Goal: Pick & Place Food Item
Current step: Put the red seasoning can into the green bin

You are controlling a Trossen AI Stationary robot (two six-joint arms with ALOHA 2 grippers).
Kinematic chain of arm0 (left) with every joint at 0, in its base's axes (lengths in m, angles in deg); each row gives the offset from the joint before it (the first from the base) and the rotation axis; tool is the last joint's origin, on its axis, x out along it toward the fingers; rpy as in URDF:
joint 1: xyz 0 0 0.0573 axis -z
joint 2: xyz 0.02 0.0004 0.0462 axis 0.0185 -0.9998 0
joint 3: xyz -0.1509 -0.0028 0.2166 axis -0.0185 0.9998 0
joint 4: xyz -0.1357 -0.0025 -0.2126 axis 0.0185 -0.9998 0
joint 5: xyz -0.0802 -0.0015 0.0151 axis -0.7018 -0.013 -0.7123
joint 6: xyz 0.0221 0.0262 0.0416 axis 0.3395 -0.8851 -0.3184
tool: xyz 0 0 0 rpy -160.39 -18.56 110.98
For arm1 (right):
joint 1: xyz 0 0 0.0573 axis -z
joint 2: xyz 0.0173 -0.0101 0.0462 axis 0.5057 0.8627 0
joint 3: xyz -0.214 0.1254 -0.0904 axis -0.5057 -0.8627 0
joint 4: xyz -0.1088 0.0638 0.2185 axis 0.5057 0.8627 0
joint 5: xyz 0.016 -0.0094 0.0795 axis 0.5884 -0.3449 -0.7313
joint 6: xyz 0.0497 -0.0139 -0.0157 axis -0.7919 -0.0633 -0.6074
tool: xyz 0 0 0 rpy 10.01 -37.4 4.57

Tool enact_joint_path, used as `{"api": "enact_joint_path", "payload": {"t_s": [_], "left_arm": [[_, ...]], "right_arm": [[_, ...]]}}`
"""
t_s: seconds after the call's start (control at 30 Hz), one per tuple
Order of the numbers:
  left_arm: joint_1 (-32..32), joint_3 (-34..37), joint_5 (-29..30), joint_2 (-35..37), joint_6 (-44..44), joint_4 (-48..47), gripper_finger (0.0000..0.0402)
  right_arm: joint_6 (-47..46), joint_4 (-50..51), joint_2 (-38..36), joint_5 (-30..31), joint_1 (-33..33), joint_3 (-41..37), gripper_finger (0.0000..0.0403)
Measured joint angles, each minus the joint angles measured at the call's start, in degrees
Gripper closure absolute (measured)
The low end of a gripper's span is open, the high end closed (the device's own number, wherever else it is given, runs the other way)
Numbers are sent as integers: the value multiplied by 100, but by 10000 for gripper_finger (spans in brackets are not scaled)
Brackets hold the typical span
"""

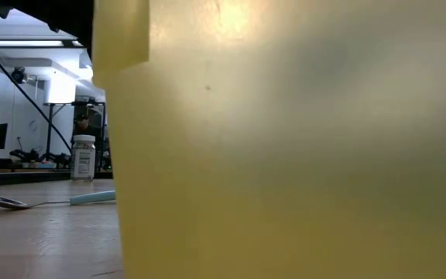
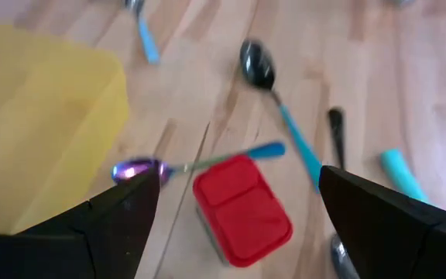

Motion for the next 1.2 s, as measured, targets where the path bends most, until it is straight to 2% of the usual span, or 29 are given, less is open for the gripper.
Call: {"api": "enact_joint_path", "payload": {"t_s": [0.23, 0.4, 0.77, 1.2], "left_arm": [[0, 0, 1, 0, -1, 0, 87], [0, 0, 0, 0, -1, 0, 87], [0, 0, 2, 0, -1, 0, 86], [0, 0, 0, -2, -1, -4, 86]], "right_arm": [[568, 854, 910, 29, -33, 832, 51], [713, 1053, 1242, 50, -224, 1114, 51], [702, 946, 1302, 966, -516, 864, 51], [926, 637, 1599, 990, -481, 689, 51]]}}
